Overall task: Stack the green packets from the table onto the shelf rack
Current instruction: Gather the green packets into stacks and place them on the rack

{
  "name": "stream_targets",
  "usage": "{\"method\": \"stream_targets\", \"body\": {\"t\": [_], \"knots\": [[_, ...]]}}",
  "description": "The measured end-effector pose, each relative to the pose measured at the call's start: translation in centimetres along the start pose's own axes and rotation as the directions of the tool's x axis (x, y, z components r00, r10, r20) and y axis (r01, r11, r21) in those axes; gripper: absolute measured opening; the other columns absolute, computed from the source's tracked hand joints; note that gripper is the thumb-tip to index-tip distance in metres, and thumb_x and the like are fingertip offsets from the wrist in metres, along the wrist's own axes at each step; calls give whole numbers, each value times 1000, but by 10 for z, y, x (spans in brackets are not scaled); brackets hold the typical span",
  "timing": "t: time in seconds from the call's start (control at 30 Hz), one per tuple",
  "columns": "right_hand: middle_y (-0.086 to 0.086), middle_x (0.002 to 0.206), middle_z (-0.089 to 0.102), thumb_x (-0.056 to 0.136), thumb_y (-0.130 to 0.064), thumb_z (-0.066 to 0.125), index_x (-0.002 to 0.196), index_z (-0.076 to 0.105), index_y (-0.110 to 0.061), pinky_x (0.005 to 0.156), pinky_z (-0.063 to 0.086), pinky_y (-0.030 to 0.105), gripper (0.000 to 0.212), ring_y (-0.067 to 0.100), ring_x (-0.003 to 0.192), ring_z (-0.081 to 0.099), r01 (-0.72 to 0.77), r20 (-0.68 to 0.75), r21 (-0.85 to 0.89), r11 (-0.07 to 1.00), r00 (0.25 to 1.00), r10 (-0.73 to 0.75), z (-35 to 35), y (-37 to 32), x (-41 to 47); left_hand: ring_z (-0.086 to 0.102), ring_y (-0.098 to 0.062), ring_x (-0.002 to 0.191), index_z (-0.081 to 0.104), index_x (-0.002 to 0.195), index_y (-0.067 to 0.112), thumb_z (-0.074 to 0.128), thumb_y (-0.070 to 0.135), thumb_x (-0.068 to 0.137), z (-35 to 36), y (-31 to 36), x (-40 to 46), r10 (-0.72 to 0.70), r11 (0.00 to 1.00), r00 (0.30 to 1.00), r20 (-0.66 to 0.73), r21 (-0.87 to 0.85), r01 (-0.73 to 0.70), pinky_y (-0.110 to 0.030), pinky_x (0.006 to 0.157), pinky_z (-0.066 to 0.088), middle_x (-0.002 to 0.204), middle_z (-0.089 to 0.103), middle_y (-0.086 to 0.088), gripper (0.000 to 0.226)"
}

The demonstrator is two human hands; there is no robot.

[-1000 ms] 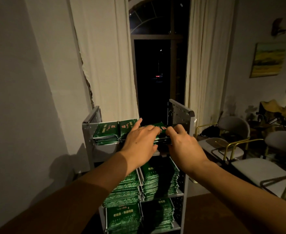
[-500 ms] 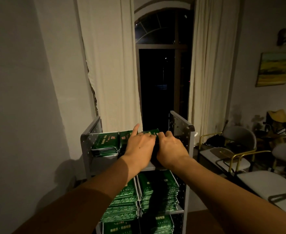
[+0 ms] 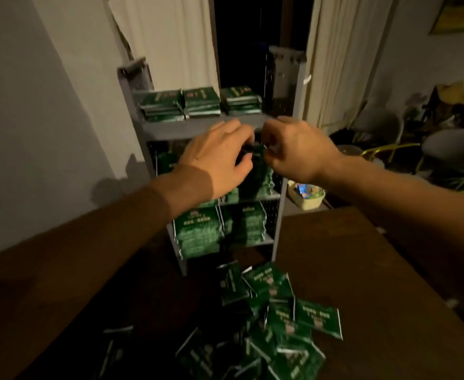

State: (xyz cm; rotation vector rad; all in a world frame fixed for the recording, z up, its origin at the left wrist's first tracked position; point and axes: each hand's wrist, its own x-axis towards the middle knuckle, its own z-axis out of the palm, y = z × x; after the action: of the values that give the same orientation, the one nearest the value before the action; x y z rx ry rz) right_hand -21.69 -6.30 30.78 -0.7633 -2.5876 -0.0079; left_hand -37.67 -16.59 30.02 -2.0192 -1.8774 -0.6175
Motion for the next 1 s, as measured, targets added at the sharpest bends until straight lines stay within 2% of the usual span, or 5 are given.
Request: {"method": "stream_targets", "body": {"t": [0.3,0.6,0.73,0.83,1.0], "knots": [[10,104,65,86,-31,62,104,60,-21,80,55,47,21,34,94,62,-136,356,22,990,927,119,69,-3,-84,62,-18,96,59,120,20,59,29,97,87,16,-96,-24,988,970,242,-141,60,-41,79,55,115,58,4,26],[-3,82,54,95,-24,63,72,44,-28,70,45,30,30,19,80,58,-428,645,73,901,709,284,131,7,-168,57,-10,104,59,121,21,65,23,95,162,42,-155,-97,925,853,513,-270,268,-37,90,53,118,54,7,27],[1,99,56,97,-23,62,95,55,-19,73,49,26,9,17,88,55,-492,709,33,870,625,327,178,29,-208,56,-16,113,57,127,24,64,19,94,198,60,-179,-107,914,786,609,-251,319,-40,94,51,129,52,6,34],[12,125,58,95,-25,64,128,54,-10,85,48,30,38,26,106,57,-560,756,-58,827,516,403,216,47,-238,56,-18,113,55,134,25,65,17,95,231,73,-196,-118,901,729,674,-236,365,-38,92,51,134,49,7,41],[21,156,23,85,-47,71,155,17,-20,115,34,53,92,45,141,28,-638,753,-107,763,449,482,266,61,-292,48,-24,129,42,148,25,63,18,96,276,88,-222,-177,867,661,730,-202,456,-43,106,46,149,37,3,56]]}}
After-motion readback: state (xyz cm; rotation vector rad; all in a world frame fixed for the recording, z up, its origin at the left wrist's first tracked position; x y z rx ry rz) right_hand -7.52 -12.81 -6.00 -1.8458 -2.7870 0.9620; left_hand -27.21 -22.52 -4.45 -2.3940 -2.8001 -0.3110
